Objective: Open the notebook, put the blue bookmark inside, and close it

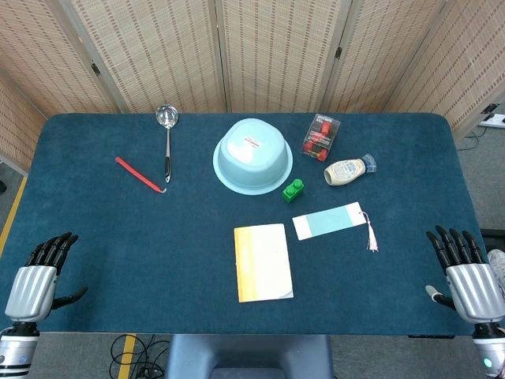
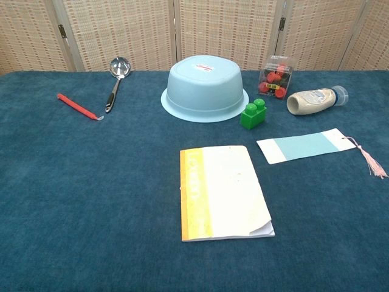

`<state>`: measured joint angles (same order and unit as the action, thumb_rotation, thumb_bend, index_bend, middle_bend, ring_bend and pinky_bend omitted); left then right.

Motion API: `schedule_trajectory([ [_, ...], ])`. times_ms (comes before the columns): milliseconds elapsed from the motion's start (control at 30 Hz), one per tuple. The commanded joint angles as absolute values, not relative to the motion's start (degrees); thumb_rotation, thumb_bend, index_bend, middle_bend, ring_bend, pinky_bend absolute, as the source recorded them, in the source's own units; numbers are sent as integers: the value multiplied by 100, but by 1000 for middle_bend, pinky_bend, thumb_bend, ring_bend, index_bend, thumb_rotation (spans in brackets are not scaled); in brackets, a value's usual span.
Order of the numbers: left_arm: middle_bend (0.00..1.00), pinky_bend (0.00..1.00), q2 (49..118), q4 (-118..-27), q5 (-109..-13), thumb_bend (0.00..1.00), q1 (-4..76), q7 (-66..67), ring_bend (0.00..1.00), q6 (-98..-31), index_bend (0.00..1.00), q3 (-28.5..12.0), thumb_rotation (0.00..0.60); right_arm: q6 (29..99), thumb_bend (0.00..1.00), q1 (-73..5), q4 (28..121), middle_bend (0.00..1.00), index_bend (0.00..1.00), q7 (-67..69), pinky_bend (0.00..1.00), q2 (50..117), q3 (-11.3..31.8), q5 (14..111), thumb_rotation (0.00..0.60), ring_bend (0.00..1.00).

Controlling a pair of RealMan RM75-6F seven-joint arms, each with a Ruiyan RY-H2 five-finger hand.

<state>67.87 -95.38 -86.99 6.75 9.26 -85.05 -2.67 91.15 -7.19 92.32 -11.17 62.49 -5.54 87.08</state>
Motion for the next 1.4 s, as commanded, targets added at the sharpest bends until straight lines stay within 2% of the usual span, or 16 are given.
schedule_trajectory([
  [33,123,180,6796,-9546,-8669,159,677,943,132,-8507,129,-283,600,9111,49,-706,9248,46,0,-1141,9,6257,-503,8786,600,0],
  [333,123,180,6753,-9548,-8656,159,602,885,132,-8589,129,-249,600,9059,49,-661,9164,46,3,-1038,9,6318,-380,9002,600,0],
  [533,123,180,6692,-9547,-8668,159,539,825,132,-8637,129,-202,600,8918,58,-738,8984,75,30,-846,67,6385,-274,9123,600,0],
  [767,123,180,6655,-9501,-8684,159,481,691,132,-8683,129,-169,600,8502,81,-1193,8918,139,174,-1146,109,6484,-209,9747,600,7],
  [867,123,180,6639,-9466,-8703,159,445,617,132,-8726,129,-153,600,8198,117,-1505,8819,167,235,-1269,131,6651,-182,10079,600,30],
  [1100,123,180,6583,-9383,-8659,158,338,462,132,-8800,129,-123,600,7294,139,-2284,8325,201,300,-1315,144,7421,-111,10508,600,56],
  [1400,123,180,6510,-9269,-8543,159,244,286,132,-8823,129,-132,600,6714,1,-2983,7442,230,367,-1113,144,8401,-115,10807,600,82],
])
